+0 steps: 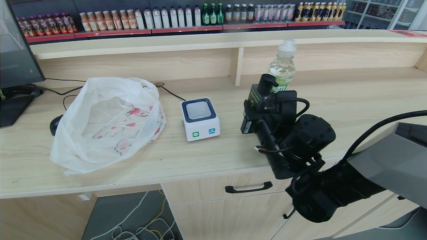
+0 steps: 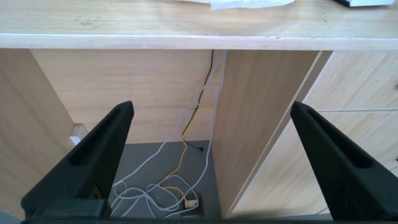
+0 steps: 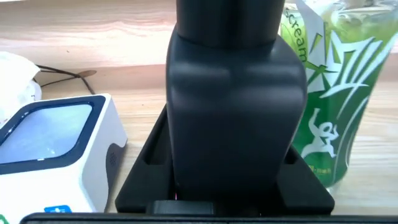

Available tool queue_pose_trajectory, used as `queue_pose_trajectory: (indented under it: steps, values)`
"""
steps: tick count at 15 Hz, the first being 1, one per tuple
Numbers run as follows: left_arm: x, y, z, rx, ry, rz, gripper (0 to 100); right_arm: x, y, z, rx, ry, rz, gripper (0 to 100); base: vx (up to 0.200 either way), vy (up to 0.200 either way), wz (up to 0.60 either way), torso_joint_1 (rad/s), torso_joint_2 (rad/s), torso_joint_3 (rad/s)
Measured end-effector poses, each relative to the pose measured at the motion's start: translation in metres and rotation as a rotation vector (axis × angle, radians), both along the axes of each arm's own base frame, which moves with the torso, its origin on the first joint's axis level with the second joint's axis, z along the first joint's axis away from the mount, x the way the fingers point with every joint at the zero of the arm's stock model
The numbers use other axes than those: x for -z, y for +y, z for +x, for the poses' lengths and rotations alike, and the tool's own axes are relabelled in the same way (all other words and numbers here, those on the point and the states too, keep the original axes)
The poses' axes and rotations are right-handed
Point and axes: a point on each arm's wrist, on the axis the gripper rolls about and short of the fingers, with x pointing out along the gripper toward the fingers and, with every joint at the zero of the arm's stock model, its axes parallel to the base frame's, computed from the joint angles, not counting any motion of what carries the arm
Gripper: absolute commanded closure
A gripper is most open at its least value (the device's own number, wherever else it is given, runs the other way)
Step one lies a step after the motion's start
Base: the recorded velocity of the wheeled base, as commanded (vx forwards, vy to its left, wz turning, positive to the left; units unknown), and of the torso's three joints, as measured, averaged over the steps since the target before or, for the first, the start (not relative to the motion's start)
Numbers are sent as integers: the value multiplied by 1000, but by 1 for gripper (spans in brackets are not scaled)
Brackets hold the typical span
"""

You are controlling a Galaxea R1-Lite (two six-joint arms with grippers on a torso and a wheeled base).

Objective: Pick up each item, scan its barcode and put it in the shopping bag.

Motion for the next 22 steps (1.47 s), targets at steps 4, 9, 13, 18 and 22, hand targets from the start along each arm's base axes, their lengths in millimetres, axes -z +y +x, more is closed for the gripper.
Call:
queue_pose_trajectory:
  steps: [4, 9, 13, 18, 22]
  values:
    - [0, 0, 0, 0, 0, 0, 0, -3, 1, -36, -36, 34, -13, 100, 0, 0, 0, 0, 0, 0]
    - [0, 0, 0, 0, 0, 0, 0, -7, 0, -85, -111, 67, -38, 100, 0, 0, 0, 0, 0, 0]
    - [0, 0, 0, 0, 0, 0, 0, -2, 12, -129, -225, 94, -95, 100, 0, 0, 0, 0, 0, 0]
    - [0, 0, 0, 0, 0, 0, 0, -2, 35, -159, -325, 80, -118, 100, 0, 0, 0, 0, 0, 0]
    - [0, 0, 0, 0, 0, 0, 0, -1, 52, -177, -385, 51, -169, 100, 0, 0, 0, 0, 0, 0]
